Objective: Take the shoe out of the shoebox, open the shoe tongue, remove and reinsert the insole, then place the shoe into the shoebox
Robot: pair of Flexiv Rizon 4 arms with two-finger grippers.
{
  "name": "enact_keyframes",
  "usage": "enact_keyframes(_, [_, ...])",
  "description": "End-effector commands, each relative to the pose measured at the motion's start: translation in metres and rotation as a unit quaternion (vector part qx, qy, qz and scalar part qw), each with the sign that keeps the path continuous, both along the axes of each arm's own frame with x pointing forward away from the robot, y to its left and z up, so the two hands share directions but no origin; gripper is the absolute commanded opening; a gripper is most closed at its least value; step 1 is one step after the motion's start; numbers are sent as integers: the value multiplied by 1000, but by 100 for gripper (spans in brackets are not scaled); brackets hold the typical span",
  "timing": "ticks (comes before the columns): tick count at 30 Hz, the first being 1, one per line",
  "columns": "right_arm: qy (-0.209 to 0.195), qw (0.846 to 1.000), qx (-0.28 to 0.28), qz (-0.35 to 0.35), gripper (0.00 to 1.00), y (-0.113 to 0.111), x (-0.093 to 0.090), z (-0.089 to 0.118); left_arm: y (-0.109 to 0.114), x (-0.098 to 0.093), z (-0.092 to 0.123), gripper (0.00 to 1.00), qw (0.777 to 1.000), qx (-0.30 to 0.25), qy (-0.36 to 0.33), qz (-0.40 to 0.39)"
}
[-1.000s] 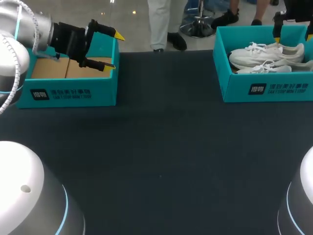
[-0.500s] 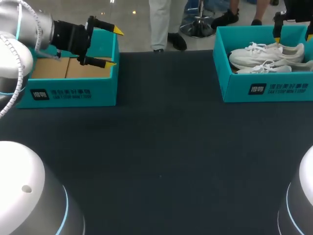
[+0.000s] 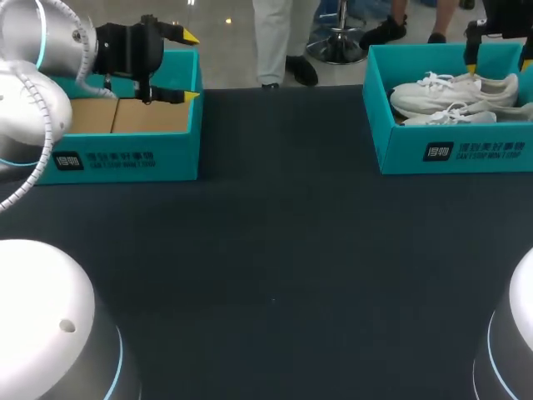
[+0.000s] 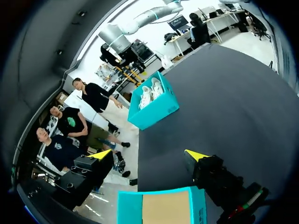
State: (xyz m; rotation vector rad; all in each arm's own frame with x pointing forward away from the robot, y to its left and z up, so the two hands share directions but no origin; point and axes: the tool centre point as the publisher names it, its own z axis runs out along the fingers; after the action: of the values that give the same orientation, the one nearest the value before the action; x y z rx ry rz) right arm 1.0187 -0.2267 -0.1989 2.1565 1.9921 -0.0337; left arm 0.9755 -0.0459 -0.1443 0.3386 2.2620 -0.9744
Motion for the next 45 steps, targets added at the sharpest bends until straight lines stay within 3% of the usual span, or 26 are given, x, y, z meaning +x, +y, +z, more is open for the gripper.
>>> enact_keyframes(1, [2,1000,-2,9,100,2,-6,1,-4,5,-2,100,952,34,154,263])
enact_keyframes(9, [15,999,-7,27,100,12,-19,-3,3,15,-15,100,904,45,206,373])
enact_keyframes(16, [20,999,-5,28,100,22,-35,-9,11,22,-30,100,845,35,246,474])
enact_keyframes(17, [20,999,-5,28,100,22,-37,-9,11,22,-31,100,842,41,244,479])
enact_keyframes(19, [21,999,-22,20,100,23,-40,-8,4,19,-28,100,878,61,206,429])
enact_keyframes(32, [14,999,-23,26,100,23,-41,-7,4,19,-28,100,878,61,206,429])
enact_keyframes(33, [14,999,-23,26,100,23,-41,-7,4,18,-28,100,868,57,233,435])
enact_keyframes(34, [14,999,-23,26,100,23,-41,-7,2,21,-27,100,837,59,283,464])
enact_keyframes(35, [14,999,-23,26,100,23,-41,-7,2,20,-27,100,837,52,282,466])
enact_keyframes(38, [14,999,-20,35,100,24,-43,-8,4,21,-27,100,781,24,340,523])
enact_keyframes(43, [20,999,-9,38,100,28,-52,-16,11,22,-29,100,726,0,389,567])
enact_keyframes(45, [21,999,-7,38,100,28,-56,-18,14,21,-32,100,715,-8,397,576])
